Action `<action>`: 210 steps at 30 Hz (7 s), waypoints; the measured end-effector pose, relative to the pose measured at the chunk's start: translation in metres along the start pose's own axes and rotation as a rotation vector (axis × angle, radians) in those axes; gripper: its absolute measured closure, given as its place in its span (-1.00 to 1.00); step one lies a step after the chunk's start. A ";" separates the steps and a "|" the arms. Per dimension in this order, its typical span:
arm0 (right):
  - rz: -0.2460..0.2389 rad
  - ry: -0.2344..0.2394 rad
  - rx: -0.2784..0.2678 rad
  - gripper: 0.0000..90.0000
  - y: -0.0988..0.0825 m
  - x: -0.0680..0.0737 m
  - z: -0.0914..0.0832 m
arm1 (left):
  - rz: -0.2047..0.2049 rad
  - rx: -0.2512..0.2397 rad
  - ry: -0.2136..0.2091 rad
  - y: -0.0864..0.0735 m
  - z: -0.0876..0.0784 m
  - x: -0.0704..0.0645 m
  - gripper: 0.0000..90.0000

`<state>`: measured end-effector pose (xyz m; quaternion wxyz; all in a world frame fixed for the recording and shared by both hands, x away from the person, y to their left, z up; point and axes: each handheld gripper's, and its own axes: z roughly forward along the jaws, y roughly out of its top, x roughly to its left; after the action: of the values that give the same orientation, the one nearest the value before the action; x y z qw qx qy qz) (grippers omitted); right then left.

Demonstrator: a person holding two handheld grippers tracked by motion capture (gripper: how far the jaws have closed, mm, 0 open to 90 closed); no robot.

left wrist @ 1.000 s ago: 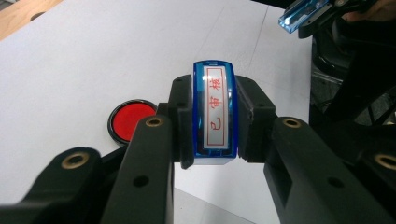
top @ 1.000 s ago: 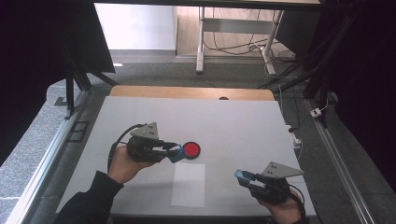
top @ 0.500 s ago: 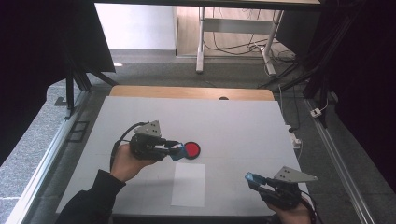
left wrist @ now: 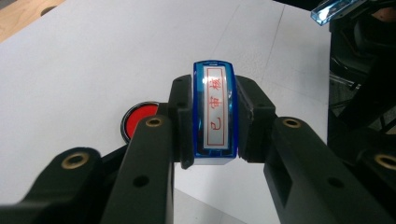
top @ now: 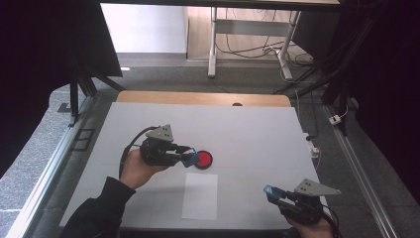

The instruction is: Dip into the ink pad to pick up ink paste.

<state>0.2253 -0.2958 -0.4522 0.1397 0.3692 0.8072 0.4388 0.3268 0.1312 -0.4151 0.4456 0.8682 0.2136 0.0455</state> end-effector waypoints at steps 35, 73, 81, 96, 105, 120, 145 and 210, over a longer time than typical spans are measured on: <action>0.026 -0.004 0.002 0.52 -0.002 -0.003 -0.004 | -0.036 0.055 0.040 0.017 0.050 0.031 0.57; 0.014 -0.001 0.016 0.52 -0.002 -0.002 -0.003 | -0.093 0.184 0.089 -0.003 0.101 0.049 0.57; 0.013 -0.001 0.018 0.52 -0.002 -0.002 -0.003 | -0.066 0.212 0.125 -0.001 0.104 0.043 0.58; 0.008 0.002 0.017 0.52 -0.002 -0.001 -0.003 | -0.097 0.207 0.138 -0.002 0.106 0.041 0.58; 0.000 -0.001 0.027 0.52 -0.002 0.000 -0.002 | -0.086 0.201 0.138 -0.004 0.106 0.041 0.58; -0.003 0.006 0.019 0.51 -0.002 0.000 -0.002 | -0.080 0.179 0.143 -0.006 0.103 0.040 0.57; -0.024 0.023 0.019 0.51 -0.002 0.001 -0.003 | -0.083 0.097 0.084 0.000 0.068 0.024 0.57; -0.016 0.022 0.036 0.52 -0.002 0.001 -0.001 | -0.118 0.201 0.158 -0.004 0.107 0.035 0.58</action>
<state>0.2231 -0.2965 -0.4529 0.1277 0.3604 0.8193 0.4273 0.3857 0.0664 -0.4865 0.3402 0.8881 0.3020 0.0658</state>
